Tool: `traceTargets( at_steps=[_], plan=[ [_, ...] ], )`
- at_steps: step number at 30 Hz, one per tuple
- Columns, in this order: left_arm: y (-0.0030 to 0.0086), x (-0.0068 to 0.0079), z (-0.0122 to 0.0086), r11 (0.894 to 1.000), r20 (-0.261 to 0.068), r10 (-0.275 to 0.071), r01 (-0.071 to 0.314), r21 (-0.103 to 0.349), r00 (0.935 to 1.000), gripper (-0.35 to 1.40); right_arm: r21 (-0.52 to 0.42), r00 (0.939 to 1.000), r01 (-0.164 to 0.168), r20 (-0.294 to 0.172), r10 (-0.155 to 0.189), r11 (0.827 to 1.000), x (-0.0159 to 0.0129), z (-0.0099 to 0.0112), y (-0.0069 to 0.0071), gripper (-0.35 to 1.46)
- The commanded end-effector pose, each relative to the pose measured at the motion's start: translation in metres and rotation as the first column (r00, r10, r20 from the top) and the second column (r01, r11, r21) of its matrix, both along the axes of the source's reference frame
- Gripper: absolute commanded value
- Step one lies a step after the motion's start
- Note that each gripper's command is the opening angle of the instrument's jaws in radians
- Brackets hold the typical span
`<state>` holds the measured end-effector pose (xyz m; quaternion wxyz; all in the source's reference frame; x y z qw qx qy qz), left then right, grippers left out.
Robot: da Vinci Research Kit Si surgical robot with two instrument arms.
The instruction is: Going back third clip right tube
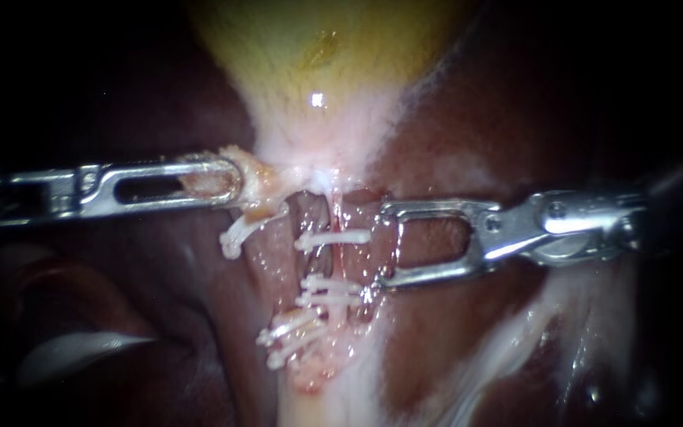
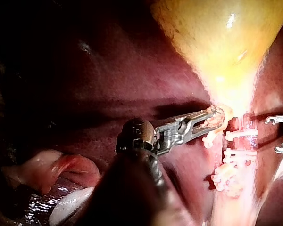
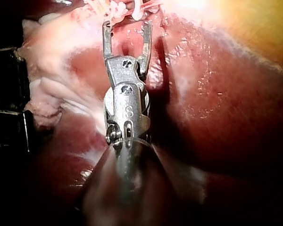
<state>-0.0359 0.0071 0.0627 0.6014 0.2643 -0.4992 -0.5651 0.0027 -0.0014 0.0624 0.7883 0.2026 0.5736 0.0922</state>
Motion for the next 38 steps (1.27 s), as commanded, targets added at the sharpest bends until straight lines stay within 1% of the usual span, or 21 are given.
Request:
traceTargets(
  at_steps=[1,7,12,16,20,25,29,32,38],
  plan=[
    [0.0,0.0,0.0,1.0,0.0,0.0,0.0,0.0,1.0,-0.35,-0.003,1.0,0.002,-0.001,-0.002,1.0,-0.0004,-0.0003,0.0001,0.5],
    [0.0,-0.0002,0.0001,1.0,0.0,-0.001,0.001,0.0,1.0,-0.35,-0.015,1.0,0.006,-0.002,-0.006,1.0,-0.0018,-0.0014,0.0005,0.5],
    [0.0,-0.001,0.0005,1.0,-0.003,-0.004,0.004,-0.002,1.0,-0.35,-0.021,0.9999,0.009,-0.004,-0.01,1.0,-0.0021,-0.0015,0.0005,0.5],
    [0.0,-0.0022,0.0015,1.0,-0.006,-0.009,0.009,-0.006,0.9999,-0.35,-0.022,1.0,0.008,-0.002,-0.008,1.0,-0.0023,-0.0015,0.0004,0.5],
    [-0.0002,-0.0038,0.0031,1.0,-0.008,-0.017,0.017,-0.014,0.9998,-0.35,-0.022,1.0,0.009,-0.003,-0.009,1.0,-0.0024,-0.0015,0.0004,0.5],
    [-0.0006,-0.0056,0.0052,1.0,-0.014,-0.008,0.008,-0.006,0.9999,-0.35,-0.022,1.0,0.008,-0.002,-0.009,1.0,-0.0024,-0.0015,0.0004,0.5],
    [-0.0009,-0.0065,0.0063,1.0,-0.02,0.001,-0.001,0.001,0.9998,-0.35,-0.027,1.0,0.008,-0.006,-0.008,1.0,-0.0024,-0.0015,0.0005,0.5],
    [-0.001,-0.0067,0.0065,1.0,-0.021,0.0,0.0,0.006,0.9998,-0.35,-0.027,1.0,0.008,-0.005,-0.008,1.0,-0.0024,-0.0015,0.0005,0.5],
    [-0.0011,-0.0066,0.0063,1.0,-0.019,0.002,-0.002,0.007,0.9998,-0.35,-0.027,1.0,0.008,-0.005,-0.008,1.0,-0.0023,-0.0016,0.0005,0.5]
  ],
)
